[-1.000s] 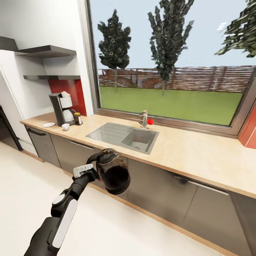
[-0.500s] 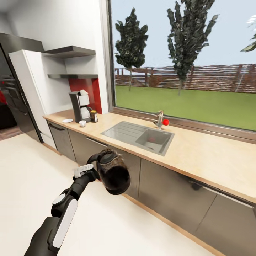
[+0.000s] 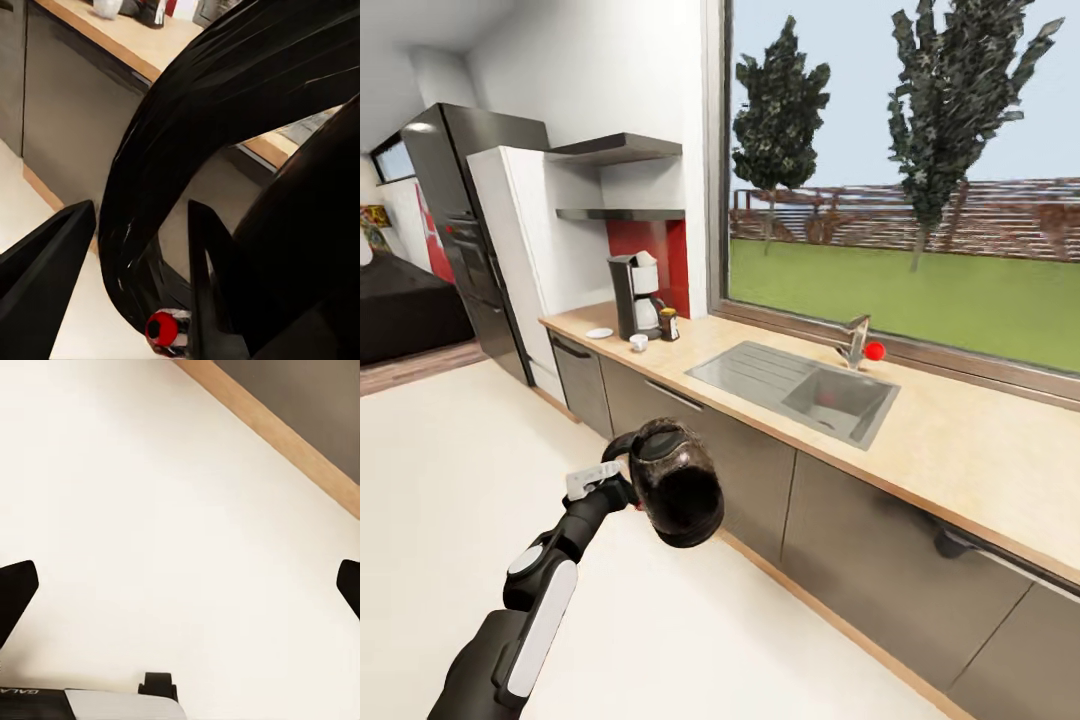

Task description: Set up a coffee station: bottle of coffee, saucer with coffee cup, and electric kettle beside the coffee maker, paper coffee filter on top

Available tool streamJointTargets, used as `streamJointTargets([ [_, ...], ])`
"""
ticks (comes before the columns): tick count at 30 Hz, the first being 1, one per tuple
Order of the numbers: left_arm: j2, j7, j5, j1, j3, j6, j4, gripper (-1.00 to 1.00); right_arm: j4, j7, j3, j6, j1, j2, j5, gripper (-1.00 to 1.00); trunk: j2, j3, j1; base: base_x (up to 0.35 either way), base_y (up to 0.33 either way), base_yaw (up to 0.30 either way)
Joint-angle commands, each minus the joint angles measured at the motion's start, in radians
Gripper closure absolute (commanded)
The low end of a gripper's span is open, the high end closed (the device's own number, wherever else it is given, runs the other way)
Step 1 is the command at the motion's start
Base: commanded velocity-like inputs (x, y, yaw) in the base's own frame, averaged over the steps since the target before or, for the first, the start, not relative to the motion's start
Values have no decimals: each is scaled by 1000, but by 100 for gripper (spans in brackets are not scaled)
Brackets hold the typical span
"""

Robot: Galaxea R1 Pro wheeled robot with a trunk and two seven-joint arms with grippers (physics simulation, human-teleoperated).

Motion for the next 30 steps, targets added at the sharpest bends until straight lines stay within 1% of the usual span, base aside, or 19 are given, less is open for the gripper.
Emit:
streamJointTargets([
  [1, 0, 20, 12, -1, -2, 3, -2, 100, 4, -3, 6, -2, 0, -4, -3, -100, 6, 1, -4, 0, 0, 278],
  [4, 3, 67, 12, 0, -2, 2, -2, 100, 12, -2, 6, -1, 0, -9, -2, -100, 27, 9, -15, 0, 0, 278],
  [5, 6, 83, 0, 0, -2, 0, -2, 100, 25, -2, 8, -1, 0, -10, -1, -100, 27, 9, -15, 0, 0, 278],
  [9, 7, 87, -6, 0, -3, -4, -2, 100, 36, -2, 8, -1, 0, -10, -1, -100, 27, 6, -15, 0, 0, 276],
  [13, 6, 88, -7, 0, -3, -7, 2, 100, 70, -5, 8, 0, 0, -14, 4, -100, 27, 6, -15, 84, 31, 52],
  [14, 6, 88, -7, 0, -3, -7, 4, 100, 82, -5, 7, -1, 0, -20, 79, -100, 27, 6, -15, 266, 114, 3],
  [15, 6, 88, -7, 0, -3, -7, 4, 100, 88, -6, 7, -2, 0, -21, 117, -100, 27, 6, -15, 278, 121, 2],
  [17, 6, 88, -7, 0, -3, -7, 4, 100, 104, -8, 6, -3, 0, -21, 177, -100, 27, 6, -15, 288, 126, 1],
  [18, 6, 88, -7, 0, -3, -7, 4, 100, 110, -9, 4, -3, 0, -21, 194, -100, 27, 6, -15, 294, 129, 1],
  [20, 6, 89, -7, 1, -3, -7, 4, 100, 117, -9, 0, -3, 0, -21, 214, -100, 27, 6, -15, 297, 131, 0],
  [22, 6, 89, -7, 1, -3, -7, 4, 100, 116, -9, -2, -3, 0, -21, 221, -100, 27, 6, -15, 298, 132, 0],
  [26, 6, 89, -7, 0, -2, -7, 4, 100, 114, -9, -4, -3, 0, -20, 222, -100, 27, 6, -15, 299, 132, 16],
  [30, 6, 89, -7, 0, -2, -7, 4, 100, 114, -9, -4, -4, 0, -18, 222, -100, 27, 6, -15, 299, 135, 198],
])
